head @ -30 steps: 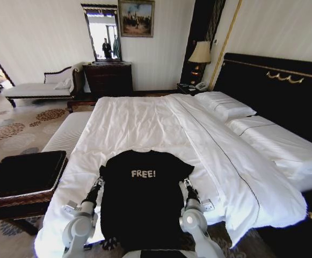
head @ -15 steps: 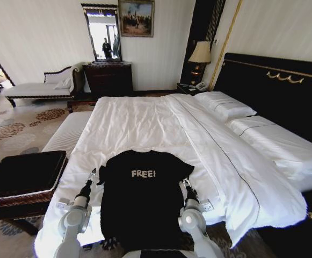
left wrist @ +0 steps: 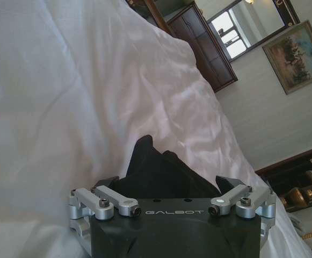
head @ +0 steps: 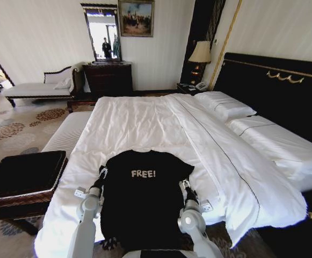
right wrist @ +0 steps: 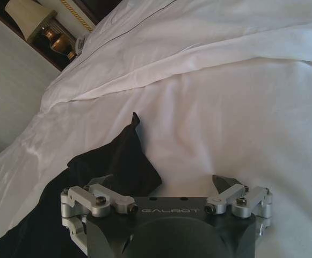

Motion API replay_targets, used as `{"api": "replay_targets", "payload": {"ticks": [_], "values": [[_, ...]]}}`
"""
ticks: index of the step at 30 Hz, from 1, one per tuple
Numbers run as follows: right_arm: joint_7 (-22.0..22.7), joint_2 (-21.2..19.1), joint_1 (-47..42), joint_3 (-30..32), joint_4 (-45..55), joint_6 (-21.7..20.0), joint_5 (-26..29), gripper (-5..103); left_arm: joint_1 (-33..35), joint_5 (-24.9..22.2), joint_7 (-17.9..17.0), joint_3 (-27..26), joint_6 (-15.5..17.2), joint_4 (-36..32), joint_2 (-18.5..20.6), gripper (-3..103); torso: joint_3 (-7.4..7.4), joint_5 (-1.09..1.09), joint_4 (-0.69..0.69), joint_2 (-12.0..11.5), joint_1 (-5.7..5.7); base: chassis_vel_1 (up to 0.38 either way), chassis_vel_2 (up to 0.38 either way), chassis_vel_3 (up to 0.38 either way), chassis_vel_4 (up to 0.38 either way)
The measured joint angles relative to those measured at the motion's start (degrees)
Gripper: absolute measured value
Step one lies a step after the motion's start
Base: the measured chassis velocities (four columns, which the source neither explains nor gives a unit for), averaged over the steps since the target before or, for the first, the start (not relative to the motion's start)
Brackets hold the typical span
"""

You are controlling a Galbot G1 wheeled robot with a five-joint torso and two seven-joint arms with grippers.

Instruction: Fold the clothes on the bed and place them into the basket.

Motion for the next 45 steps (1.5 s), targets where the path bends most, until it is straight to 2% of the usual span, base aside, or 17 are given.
{"api": "replay_targets", "payload": {"ticks": [6,7,12,14,18,20,24,28,31,36,44,45], "values": [[0.07,-0.18,-0.04,-0.06,-0.35,-0.03,0.00,100,-1.45,-4.25,-0.35,-0.45,0.08,-1.62,-0.59,100,0.00,0.00,0.00,0.00,0.00,0.000,0.000,0.000,0.000],[0.12,-0.24,-0.02,-0.06,-0.35,-0.06,0.00,100,-1.77,-6.91,-0.97,-1.23,0.42,-3.18,-0.77,100,0.00,0.00,0.00,0.00,0.00,0.000,0.000,0.000,0.000],[0.24,-0.28,0.13,-0.08,-0.47,-0.11,-0.01,100,-1.54,-11.60,-1.97,-3.32,0.94,-8.42,-0.80,100,0.00,-0.01,0.00,0.00,0.00,0.000,0.000,0.000,0.000],[0.25,-0.28,0.14,-0.11,-0.50,-0.11,-0.02,100,-1.43,-12.00,-2.02,-3.55,1.02,-9.13,-0.72,100,0.00,-0.01,0.00,0.00,0.00,0.000,0.000,0.000,0.000],[0.39,-0.03,0.28,-0.52,-0.62,-0.14,-0.17,100,0.39,-15.72,-2.23,-6.87,1.10,-15.47,0.82,100,0.00,-0.01,0.00,0.00,0.00,0.000,0.000,0.000,0.000],[0.40,0.03,0.27,-0.57,-0.62,-0.14,-0.19,100,0.91,-16.24,-2.23,-7.79,1.10,-16.39,1.29,100,0.00,0.00,0.00,0.00,0.00,0.000,0.000,0.000,0.000],[0.41,0.10,0.30,-0.77,-0.92,-0.15,-0.41,100,3.67,-19.04,-2.07,-13.02,1.11,-17.67,3.53,100,-0.01,-0.01,0.01,0.00,0.00,0.000,0.000,0.000,0.000],[0.42,0.47,0.43,-1.28,-1.06,-0.15,-0.68,100,5.48,-17.27,-2.23,-14.07,1.20,-14.11,4.46,100,-0.01,-0.01,-0.01,0.00,0.00,0.000,0.000,0.000,0.000],[0.44,1.04,0.52,-1.90,-1.02,-0.16,-1.09,100,7.75,-12.45,-2.84,-11.73,2.43,-10.78,4.10,100,-0.01,-0.03,0.00,0.00,0.00,0.000,0.000,0.000,0.000],[0.51,1.32,0.25,-2.07,-0.60,-0.17,-1.41,100,9.95,-8.23,-2.92,-8.67,3.05,-8.91,2.40,100,-0.01,0.00,0.01,0.00,-0.01,0.000,0.000,0.000,0.000],[0.51,0.44,-0.44,-0.92,-0.33,-0.16,-1.39,100,9.80,-6.49,-2.88,-6.47,3.00,-7.94,1.85,101,-0.01,0.01,0.00,0.00,0.00,0.000,0.000,0.000,0.000],[0.52,0.41,-0.47,-0.87,-0.32,-0.16,-1.38,100,9.74,-6.46,-2.88,-6.37,2.99,-7.86,1.80,97,-0.01,0.00,0.00,0.00,0.00,0.000,0.000,0.000,0.000]]}}
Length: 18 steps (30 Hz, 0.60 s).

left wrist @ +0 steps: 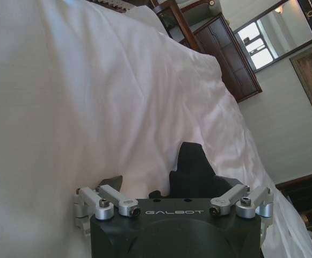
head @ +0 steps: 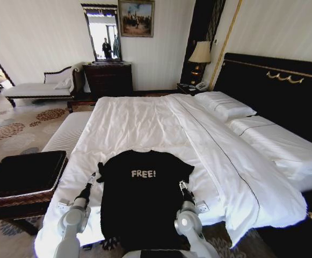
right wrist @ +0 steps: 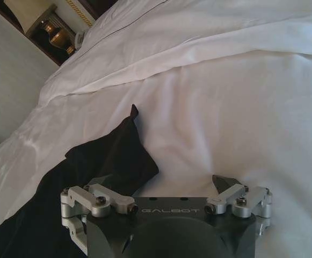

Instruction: Fold the clothes on the bed and place them into the basket.

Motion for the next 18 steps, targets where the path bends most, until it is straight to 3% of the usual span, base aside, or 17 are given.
{"api": "replay_targets", "payload": {"ticks": [2,5,11,13,15,16,17,18], "values": [[0.02,-0.02,-0.04,0.03,0.02,0.02,0.01,100,-0.26,0.10,0.17,0.27,-0.12,0.29,-0.23,87,0.00,0.00,0.00,0.00,0.00,0.000,0.000,0.000,0.000],[0.06,0.04,-0.05,-0.01,0.02,0.04,0.01,100,-0.34,0.10,0.50,0.35,-0.28,0.30,-0.39,81,0.00,0.00,0.00,0.00,0.00,0.000,0.000,0.000,0.000],[0.26,0.20,0.10,-0.31,-0.14,0.05,-0.03,100,-0.55,-0.17,0.78,0.39,-0.11,0.30,-0.60,54,0.00,-0.01,0.00,0.00,0.00,0.000,0.000,0.000,0.000],[0.27,0.20,0.13,-0.33,-0.16,0.05,-0.03,100,-0.60,-0.33,0.71,0.32,-0.03,0.30,-0.65,54,0.00,-0.01,0.00,0.00,0.00,0.000,0.000,0.000,0.000],[0.32,0.22,0.21,-0.36,-0.30,0.05,-0.04,100,-0.80,-0.84,0.30,0.21,0.28,0.35,-0.97,43,0.00,-0.01,0.00,0.00,0.00,0.000,0.000,0.000,0.000],[0.32,0.22,0.21,-0.36,-0.30,0.05,-0.04,100,-0.80,-0.84,0.30,0.21,0.28,0.35,-0.97,43,0.00,-0.01,0.00,0.00,0.00,0.000,0.000,0.000,0.000],[0.36,0.22,0.23,-0.37,-0.38,0.05,-0.04,100,-0.83,-0.80,0.21,0.30,0.34,0.52,-1.16,32,0.00,-0.01,0.00,0.00,0.00,0.000,0.000,0.000,0.000],[0.38,0.22,0.23,-0.37,-0.41,0.04,-0.04,100,-0.83,-0.78,0.20,0.34,0.36,0.57,-1.24,32,0.00,-0.01,0.00,0.00,0.00,0.000,0.000,0.000,0.000]]}}
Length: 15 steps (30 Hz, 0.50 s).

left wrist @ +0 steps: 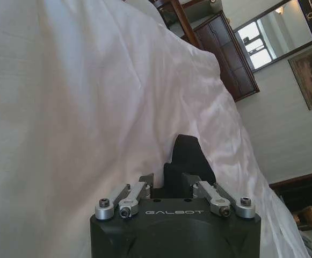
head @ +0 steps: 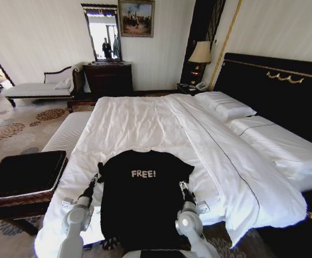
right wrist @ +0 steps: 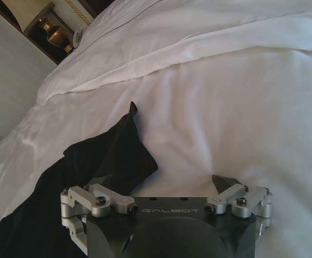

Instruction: Fold the clothes on the bed and place them into the basket.

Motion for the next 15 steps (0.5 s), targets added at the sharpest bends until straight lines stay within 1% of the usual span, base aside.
{"api": "replay_targets", "payload": {"ticks": [3,5,6,8,9,10,15], "values": [[0.08,-0.04,-0.01,0.03,-0.05,-0.05,0.00,100,0.11,0.03,-0.01,0.10,0.01,0.01,-0.28,16,0.00,0.00,0.00,0.00,0.00,0.000,0.000,0.000,0.000],[0.10,-0.07,-0.01,0.06,-0.06,-0.06,0.00,100,0.17,0.06,-0.01,0.12,0.01,0.01,-0.31,16,0.00,0.00,0.00,0.00,0.00,0.000,0.000,0.000,0.000],[0.13,-0.12,-0.01,0.09,-0.10,-0.07,0.02,100,0.24,0.14,-0.01,0.12,0.01,0.11,-0.32,6,0.00,0.01,0.00,0.00,0.00,0.000,0.000,0.000,0.000],[0.18,-0.16,-0.01,0.12,-0.14,-0.09,0.03,100,0.29,0.16,-0.01,0.09,0.01,0.24,-0.33,6,0.00,0.00,0.00,0.00,0.00,0.000,0.000,0.000,0.000],[0.22,-0.17,0.00,0.13,-0.15,-0.11,0.03,100,0.31,0.17,-0.01,0.05,0.01,0.27,-0.33,2,0.00,0.00,0.00,0.00,0.00,0.000,0.000,0.000,0.000],[0.26,-0.18,0.00,0.14,-0.16,-0.15,0.04,100,0.37,0.17,-0.01,-0.03,0.01,0.27,-0.33,1,0.00,0.00,0.00,0.00,0.00,0.000,0.000,0.000,0.000],[0.38,-0.18,0.02,0.10,-0.28,-0.26,0.04,100,0.94,0.04,0.10,-0.46,0.00,-0.39,-0.24,-1,0.00,0.00,0.00,0.00,0.00,0.000,0.000,0.000,0.000]]}}
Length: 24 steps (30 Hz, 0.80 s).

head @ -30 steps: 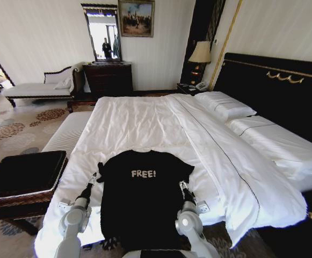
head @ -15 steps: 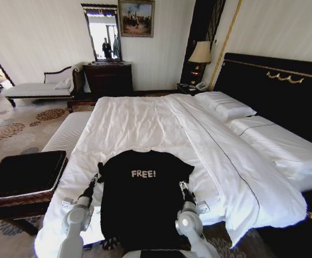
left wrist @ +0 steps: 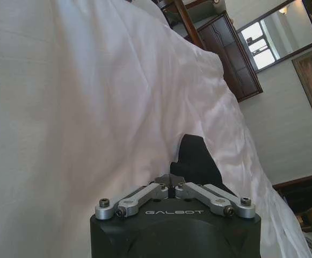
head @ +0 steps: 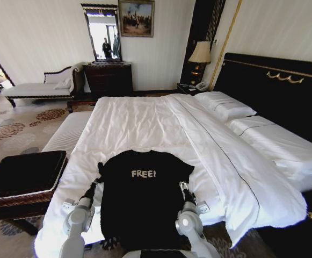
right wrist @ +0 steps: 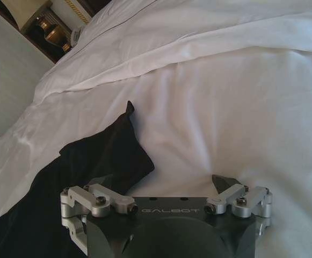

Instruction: Fold the clothes on the bed and place them into the basket.

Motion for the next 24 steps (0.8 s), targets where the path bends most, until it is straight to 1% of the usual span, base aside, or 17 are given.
{"api": "replay_targets", "payload": {"ticks": [2,3,6,7,8,9,13,14,15,16,17,18,19,21,22,24], "values": [[0.01,0.02,0.00,-0.03,-0.12,-0.01,-0.02,100,0.39,-0.12,0.12,-0.23,-0.02,-0.47,0.05,10,0.00,0.00,0.00,0.00,0.00,0.000,0.000,0.000,0.000],[0.01,0.02,0.00,-0.03,-0.12,-0.01,-0.02,100,0.39,-0.12,0.12,-0.23,-0.02,-0.47,0.05,10,0.00,0.00,0.00,0.00,0.00,0.000,0.000,0.000,0.000],[0.02,0.02,-0.01,-0.12,-0.19,-0.02,-0.06,100,0.56,-0.20,0.20,-0.31,-0.06,-0.34,0.07,25,0.00,0.00,0.00,0.00,0.00,0.000,0.000,0.000,0.000],[0.03,0.02,0.00,-0.15,-0.22,-0.02,-0.07,100,0.55,-0.14,0.23,-0.26,-0.09,-0.17,0.00,25,0.00,0.00,0.00,0.00,0.00,0.000,0.000,0.000,0.000],[0.06,0.01,0.00,-0.16,-0.23,-0.03,-0.07,100,0.49,-0.02,0.25,-0.13,-0.13,0.01,-0.11,31,0.00,-0.01,0.00,0.00,0.00,0.000,0.000,0.000,0.000],[0.06,0.01,0.00,-0.16,-0.23,-0.03,-0.07,100,0.49,-0.02,0.25,-0.13,-0.13,0.01,-0.11,31,0.00,-0.01,0.00,0.00,0.00,0.000,0.000,0.000,0.000],[0.19,-0.11,-0.06,-0.14,-0.23,-0.11,-0.07,100,-0.20,0.92,0.34,0.58,-0.28,0.79,-0.81,52,0.00,0.00,0.00,0.00,0.00,0.000,0.000,0.000,0.000],[0.19,-0.11,-0.06,-0.14,-0.23,-0.11,-0.07,100,-0.20,0.92,0.34,0.58,-0.28,0.79,-0.81,52,0.00,0.00,0.00,0.00,0.00,0.000,0.000,0.000,0.000],[0.23,-0.18,-0.12,-0.09,-0.21,-0.12,-0.07,100,-0.46,1.17,0.35,0.73,-0.35,1.03,-0.99,58,0.00,0.00,0.00,0.00,0.00,0.000,0.000,0.000,0.000],[0.26,-0.24,-0.17,-0.03,-0.21,-0.13,-0.07,100,-0.71,1.38,0.35,0.87,-0.38,1.26,-1.19,58,0.00,0.00,0.00,0.00,0.00,0.000,0.000,0.000,0.000],[0.29,-0.31,-0.21,0.04,-0.21,-0.13,-0.06,100,-0.92,1.50,0.36,0.97,-0.40,1.46,-1.34,62,0.00,0.00,0.00,0.00,0.00,0.000,0.000,0.000,0.000],[0.31,-0.38,-0.27,0.12,-0.21,-0.13,-0.05,100,-1.11,1.59,0.36,1.06,-0.44,1.65,-1.44,58,0.00,0.01,0.00,0.00,0.00,0.000,0.000,0.000,0.000],[0.31,-0.38,-0.27,0.12,-0.21,-0.13,-0.05,100,-1.11,1.59,0.36,1.06,-0.44,1.65,-1.44,58,0.00,0.01,0.00,0.00,0.00,0.000,0.000,0.000,0.000],[0.36,-0.48,-0.36,0.23,-0.23,-0.14,-0.04,100,-1.41,1.82,0.36,1.18,-0.63,1.94,-1.60,47,0.00,0.00,0.00,0.00,0.00,0.000,0.000,0.000,0.000],[0.37,-0.51,-0.38,0.27,-0.26,-0.13,-0.03,100,-1.49,1.88,0.37,1.20,-0.74,1.97,-1.64,47,0.00,0.00,0.00,0.00,0.00,0.000,0.000,0.000,0.000],[0.41,-0.51,-0.41,0.34,-0.32,-0.13,-0.01,100,-1.51,1.92,0.40,1.20,-0.89,1.97,-1.66,36,0.00,0.00,0.00,0.00,0.00,0.000,0.000,0.000,0.000]]}}
